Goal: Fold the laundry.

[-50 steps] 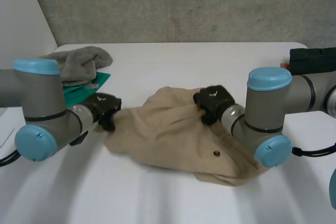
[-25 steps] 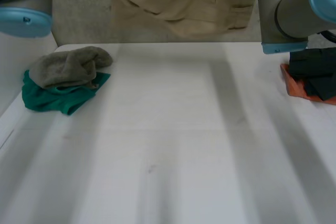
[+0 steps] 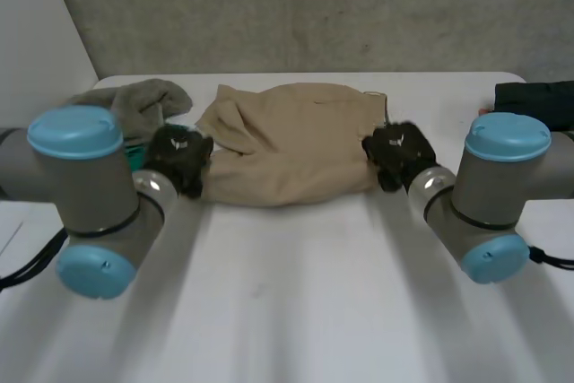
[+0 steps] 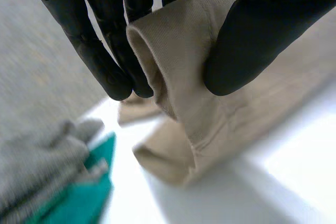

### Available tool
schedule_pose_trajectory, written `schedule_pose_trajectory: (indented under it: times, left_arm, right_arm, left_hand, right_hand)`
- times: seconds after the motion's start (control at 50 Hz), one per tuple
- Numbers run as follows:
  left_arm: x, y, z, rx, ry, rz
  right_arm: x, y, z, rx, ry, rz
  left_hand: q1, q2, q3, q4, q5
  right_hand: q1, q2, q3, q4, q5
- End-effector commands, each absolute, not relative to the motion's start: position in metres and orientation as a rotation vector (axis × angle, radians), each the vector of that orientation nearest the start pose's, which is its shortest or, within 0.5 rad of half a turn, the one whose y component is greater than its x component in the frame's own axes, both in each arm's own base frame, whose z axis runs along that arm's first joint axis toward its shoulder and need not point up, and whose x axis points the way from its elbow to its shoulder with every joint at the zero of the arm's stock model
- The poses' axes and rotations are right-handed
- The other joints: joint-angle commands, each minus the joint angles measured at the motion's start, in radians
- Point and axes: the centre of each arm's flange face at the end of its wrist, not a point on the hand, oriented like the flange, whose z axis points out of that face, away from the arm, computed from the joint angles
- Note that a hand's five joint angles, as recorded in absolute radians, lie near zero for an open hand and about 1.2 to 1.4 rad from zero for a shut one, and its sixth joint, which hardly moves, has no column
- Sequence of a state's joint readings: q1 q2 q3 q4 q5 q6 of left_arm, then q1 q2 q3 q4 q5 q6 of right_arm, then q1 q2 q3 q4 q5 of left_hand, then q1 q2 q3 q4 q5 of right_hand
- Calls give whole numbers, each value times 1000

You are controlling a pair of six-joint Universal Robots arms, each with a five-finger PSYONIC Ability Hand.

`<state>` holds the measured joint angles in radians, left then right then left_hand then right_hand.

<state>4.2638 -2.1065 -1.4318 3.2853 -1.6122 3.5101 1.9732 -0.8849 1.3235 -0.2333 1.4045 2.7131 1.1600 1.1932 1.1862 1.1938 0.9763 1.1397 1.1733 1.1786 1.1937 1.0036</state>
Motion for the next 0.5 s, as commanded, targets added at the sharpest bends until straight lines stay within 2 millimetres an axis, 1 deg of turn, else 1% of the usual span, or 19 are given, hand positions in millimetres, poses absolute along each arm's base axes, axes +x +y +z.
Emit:
schedule_pose_trajectory:
  times: [0.02, 0.04, 0.06, 0.12, 0.14, 0.16, 0.18, 0.22, 0.24, 0.32, 0.36, 0.38, 0.4, 0.42, 0.44, 0.46, 0.48, 0.5]
  left_arm:
    - [-272, -260, 173, 1084, 2368, -1707]
    - [-270, -256, 174, 1096, 2376, -1689]
    - [-269, -247, 177, 1130, 2384, -1652]
    - [-267, -229, 180, 1201, 2410, -1559]
    - [-264, -217, 182, 1258, 2424, -1478]
    - [-262, -210, 182, 1283, 2433, -1436]
    - [-259, -197, 185, 1336, 2455, -1350]
    - [-256, -187, 186, 1379, 2475, -1278]
    - [-254, -176, 187, 1425, 2501, -1204]
    - [-251, -162, 191, 1491, 2542, -1101]
    - [-250, -160, 192, 1496, 2547, -1090]
    - [-250, -163, 193, 1485, 2541, -1102]
    - [-250, -166, 194, 1476, 2538, -1117]
    - [-250, -170, 195, 1463, 2531, -1138]
    - [-251, -174, 198, 1447, 2524, -1163]
    - [-252, -181, 203, 1428, 2503, -1211]
    - [-252, -185, 206, 1416, 2495, -1234]
    - [-253, -189, 209, 1407, 2483, -1264]
  right_arm:
    - [285, -292, 146, -1324, 2240, -1604]
    - [283, -287, 146, -1352, 2255, -1562]
    - [279, -276, 145, -1415, 2277, -1476]
    - [273, -263, 149, -1483, 2293, -1388]
    - [268, -255, 154, -1527, 2298, -1344]
    - [265, -252, 156, -1546, 2301, -1327]
    - [259, -246, 162, -1584, 2302, -1298]
    - [254, -238, 165, -1623, 2300, -1261]
    - [250, -231, 168, -1664, 2293, -1225]
    - [243, -221, 173, -1732, 2266, -1185]
    - [243, -218, 173, -1740, 2249, -1183]
    - [243, -218, 172, -1737, 2243, -1181]
    - [244, -218, 173, -1728, 2227, -1193]
    - [245, -219, 173, -1719, 2220, -1201]
    - [245, -220, 173, -1706, 2217, -1215]
    - [246, -223, 172, -1672, 2214, -1244]
    - [246, -225, 172, -1652, 2216, -1261]
    - [247, -227, 172, -1636, 2216, -1278]
  left_hand:
    - [236, 203, 210, 202, 245]
    - [236, 203, 210, 202, 245]
    - [236, 203, 210, 202, 245]
    - [236, 203, 210, 202, 245]
    - [236, 203, 210, 202, 245]
    - [236, 203, 210, 202, 245]
    - [236, 203, 210, 202, 245]
    - [236, 203, 210, 202, 245]
    - [236, 203, 210, 202, 245]
    - [236, 203, 210, 202, 245]
    - [236, 203, 210, 202, 245]
    - [236, 203, 210, 202, 245]
    - [106, 73, 80, 72, 115]
    - [-125, -158, -151, -159, -116]
    - [-401, -434, -427, -434, -392]
    - [-834, -867, -860, -867, -824]
    - [-908, -941, -934, -941, -899]
    - [-908, -942, -935, -942, -899]
  right_hand:
    - [257, 223, 218, 203, 218]
    - [257, 223, 218, 203, 218]
    - [257, 223, 218, 203, 218]
    - [257, 223, 218, 203, 218]
    - [257, 223, 218, 203, 218]
    - [257, 223, 218, 203, 218]
    - [257, 223, 218, 203, 218]
    - [257, 223, 218, 203, 218]
    - [257, 223, 218, 203, 218]
    - [257, 223, 218, 203, 218]
    - [257, 223, 218, 203, 218]
    - [257, 223, 218, 203, 218]
    - [257, 223, 218, 203, 218]
    - [257, 223, 218, 203, 218]
    - [257, 223, 218, 203, 218]
    - [257, 223, 218, 203, 218]
    - [257, 223, 218, 203, 218]
    - [257, 223, 218, 203, 218]
